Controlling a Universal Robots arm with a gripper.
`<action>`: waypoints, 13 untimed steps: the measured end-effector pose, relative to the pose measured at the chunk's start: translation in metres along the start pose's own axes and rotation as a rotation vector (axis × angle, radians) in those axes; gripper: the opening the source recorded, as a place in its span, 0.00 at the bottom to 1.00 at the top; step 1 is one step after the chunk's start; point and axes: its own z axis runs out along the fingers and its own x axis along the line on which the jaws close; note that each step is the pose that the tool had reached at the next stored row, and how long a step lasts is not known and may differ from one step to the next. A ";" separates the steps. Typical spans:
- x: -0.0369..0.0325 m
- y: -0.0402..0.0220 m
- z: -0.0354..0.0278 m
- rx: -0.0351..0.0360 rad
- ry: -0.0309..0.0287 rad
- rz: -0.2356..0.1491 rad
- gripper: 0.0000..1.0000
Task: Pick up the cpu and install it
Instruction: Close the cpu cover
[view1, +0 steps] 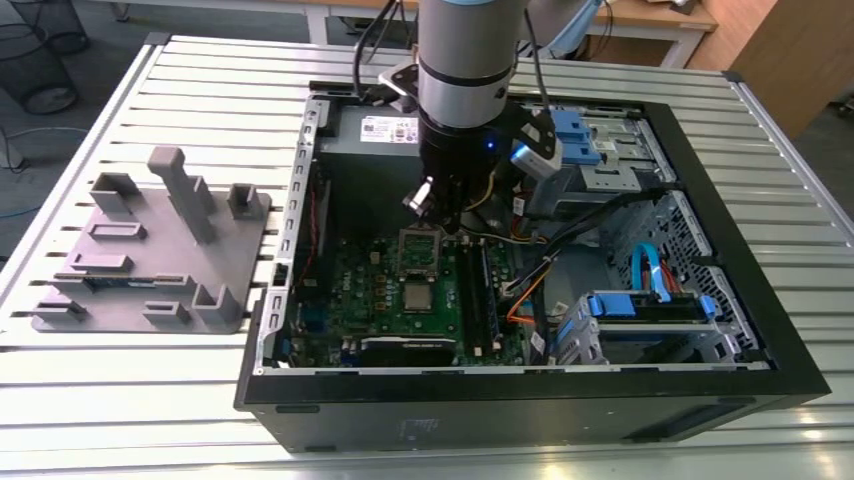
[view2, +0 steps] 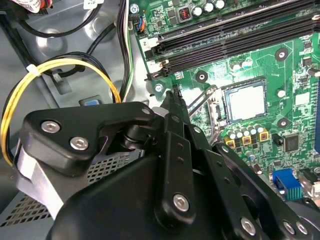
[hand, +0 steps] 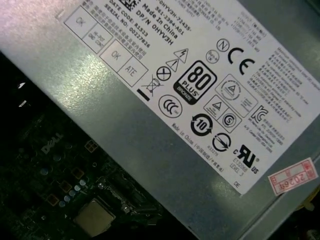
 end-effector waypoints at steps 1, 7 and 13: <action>0.0000 0.0000 0.0000 -0.0005 -0.0003 -0.010 0.11; 0.0000 0.0000 0.0000 -0.0026 -0.0018 -0.051 0.11; -0.0001 -0.0001 -0.0016 -0.0011 -0.0003 -0.052 0.11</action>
